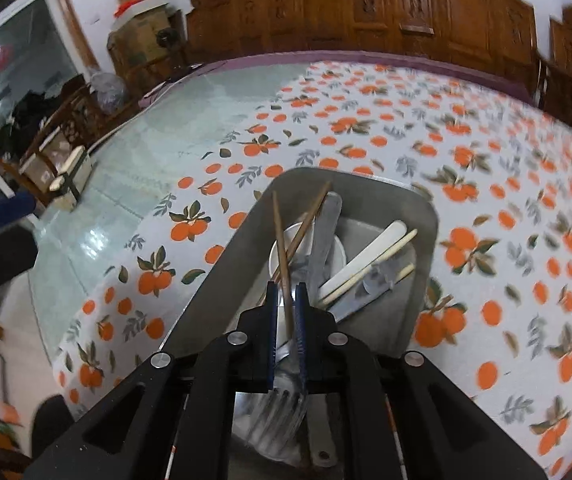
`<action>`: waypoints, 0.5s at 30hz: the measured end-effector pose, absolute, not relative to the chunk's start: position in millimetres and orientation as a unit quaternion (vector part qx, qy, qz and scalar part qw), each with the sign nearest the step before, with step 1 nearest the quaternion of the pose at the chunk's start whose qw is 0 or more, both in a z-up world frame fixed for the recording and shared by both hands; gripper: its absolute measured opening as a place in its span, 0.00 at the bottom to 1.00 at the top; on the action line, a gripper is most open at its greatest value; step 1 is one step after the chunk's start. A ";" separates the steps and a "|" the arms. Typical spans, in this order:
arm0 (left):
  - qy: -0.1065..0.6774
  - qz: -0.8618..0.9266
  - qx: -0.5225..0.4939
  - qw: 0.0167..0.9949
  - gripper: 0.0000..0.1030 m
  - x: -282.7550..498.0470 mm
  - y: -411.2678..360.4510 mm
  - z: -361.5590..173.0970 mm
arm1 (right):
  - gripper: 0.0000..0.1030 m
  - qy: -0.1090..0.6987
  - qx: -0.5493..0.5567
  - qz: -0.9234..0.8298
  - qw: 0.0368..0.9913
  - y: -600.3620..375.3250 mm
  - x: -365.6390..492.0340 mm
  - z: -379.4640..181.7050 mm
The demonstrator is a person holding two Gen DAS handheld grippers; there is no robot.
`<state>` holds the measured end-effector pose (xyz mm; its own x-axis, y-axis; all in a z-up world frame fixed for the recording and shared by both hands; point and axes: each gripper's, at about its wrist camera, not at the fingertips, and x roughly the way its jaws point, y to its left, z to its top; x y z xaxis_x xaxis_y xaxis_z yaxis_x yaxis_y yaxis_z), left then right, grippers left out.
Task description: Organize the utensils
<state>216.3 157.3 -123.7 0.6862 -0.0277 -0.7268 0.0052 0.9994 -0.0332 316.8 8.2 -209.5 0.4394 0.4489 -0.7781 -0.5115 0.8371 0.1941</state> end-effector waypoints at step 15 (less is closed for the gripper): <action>0.387 -0.011 -0.006 0.922 0.90 205.7 132.9 -115.3 | 0.11 0.384 -0.039 0.272 0.881 -54.8 284.4 -169.0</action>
